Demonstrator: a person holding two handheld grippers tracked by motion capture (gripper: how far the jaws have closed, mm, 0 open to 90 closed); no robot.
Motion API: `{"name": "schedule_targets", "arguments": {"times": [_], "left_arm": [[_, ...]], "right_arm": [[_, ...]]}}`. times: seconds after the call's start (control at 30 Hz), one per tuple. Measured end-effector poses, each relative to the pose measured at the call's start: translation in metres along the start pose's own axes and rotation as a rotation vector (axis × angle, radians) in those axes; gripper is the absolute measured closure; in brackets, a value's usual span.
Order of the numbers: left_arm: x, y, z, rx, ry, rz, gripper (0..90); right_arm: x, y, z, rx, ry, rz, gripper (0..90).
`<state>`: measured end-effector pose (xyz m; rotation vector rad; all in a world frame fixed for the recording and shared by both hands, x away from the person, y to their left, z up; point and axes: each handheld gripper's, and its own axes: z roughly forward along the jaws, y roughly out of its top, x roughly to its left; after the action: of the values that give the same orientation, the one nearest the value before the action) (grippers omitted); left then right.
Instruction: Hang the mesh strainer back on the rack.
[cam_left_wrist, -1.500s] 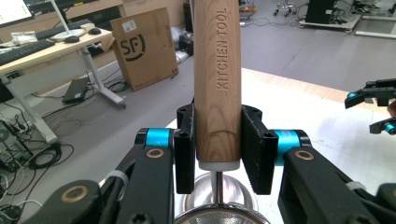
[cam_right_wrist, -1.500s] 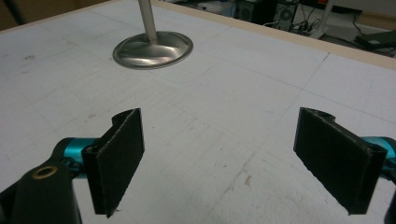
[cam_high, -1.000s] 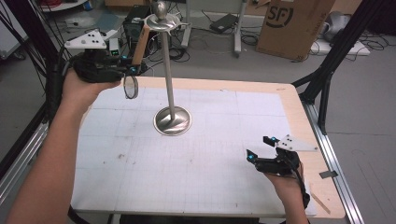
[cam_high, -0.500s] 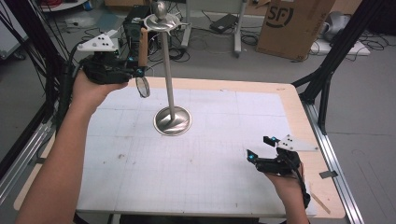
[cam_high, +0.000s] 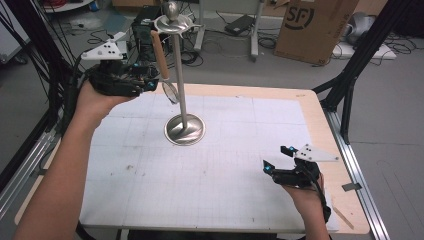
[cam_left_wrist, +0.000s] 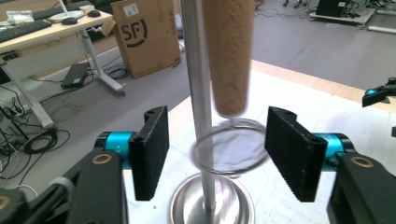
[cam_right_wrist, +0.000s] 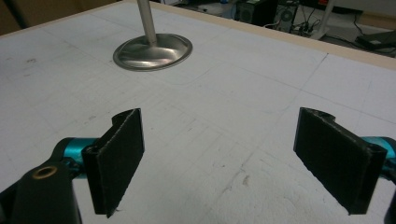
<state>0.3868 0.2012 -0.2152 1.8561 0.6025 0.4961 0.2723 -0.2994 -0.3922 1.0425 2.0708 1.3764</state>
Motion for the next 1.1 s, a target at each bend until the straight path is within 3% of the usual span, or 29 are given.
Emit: {"name": "schedule_targets", "arguments": {"times": [0.2, 0.57, 1.1], "left_arm": [[0.002, -0.014, -0.007, -0.001, -0.002, -0.028, 33.0], [-0.004, -0.037, -0.015, 0.002, -0.008, -0.012, 25.7], [-0.020, -0.060, -0.014, 0.001, -0.055, -0.002, 22.4]], "right_arm": [[0.001, 0.001, 0.001, -0.001, 0.002, -0.003, 15.1], [0.000, 0.001, 0.002, 0.001, 0.000, -0.003, 15.1], [0.000, 0.001, 0.002, 0.003, 0.002, -0.005, 15.1]]}}
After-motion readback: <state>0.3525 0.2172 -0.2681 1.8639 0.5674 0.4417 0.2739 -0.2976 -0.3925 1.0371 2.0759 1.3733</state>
